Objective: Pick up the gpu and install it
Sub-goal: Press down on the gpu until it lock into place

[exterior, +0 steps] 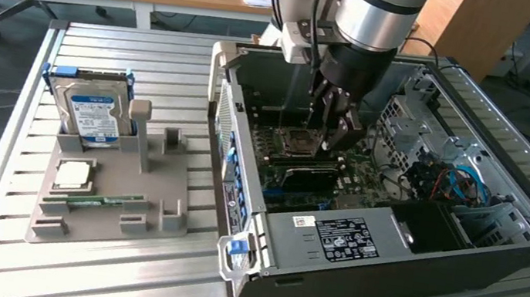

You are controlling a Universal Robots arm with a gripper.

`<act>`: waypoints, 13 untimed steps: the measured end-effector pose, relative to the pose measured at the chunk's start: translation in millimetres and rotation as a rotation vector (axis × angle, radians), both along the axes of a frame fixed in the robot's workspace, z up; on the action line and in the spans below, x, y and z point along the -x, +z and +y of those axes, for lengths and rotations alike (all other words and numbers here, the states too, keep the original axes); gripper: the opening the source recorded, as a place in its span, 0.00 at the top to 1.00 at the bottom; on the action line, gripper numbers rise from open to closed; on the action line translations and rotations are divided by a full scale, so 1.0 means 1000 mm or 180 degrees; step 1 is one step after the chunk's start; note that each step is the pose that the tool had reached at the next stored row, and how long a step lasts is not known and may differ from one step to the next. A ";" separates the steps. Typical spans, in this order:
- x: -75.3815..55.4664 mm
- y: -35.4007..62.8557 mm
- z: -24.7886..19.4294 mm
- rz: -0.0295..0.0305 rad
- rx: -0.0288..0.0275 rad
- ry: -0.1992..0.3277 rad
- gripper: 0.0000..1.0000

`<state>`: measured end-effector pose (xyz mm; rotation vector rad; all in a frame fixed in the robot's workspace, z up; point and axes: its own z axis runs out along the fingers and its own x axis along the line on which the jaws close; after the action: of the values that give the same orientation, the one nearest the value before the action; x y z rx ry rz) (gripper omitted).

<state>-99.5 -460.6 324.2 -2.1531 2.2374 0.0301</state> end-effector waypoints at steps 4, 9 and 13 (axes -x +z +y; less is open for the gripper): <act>0.000 0.0000 0.0000 0.0000 0.0000 0.0000 0.43; 0.000 0.0000 0.0000 0.0000 0.0000 0.0000 0.44; 0.000 0.0000 0.0000 0.0000 0.0000 0.0000 0.62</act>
<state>-99.5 -460.6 324.2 -2.1530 2.2373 0.0301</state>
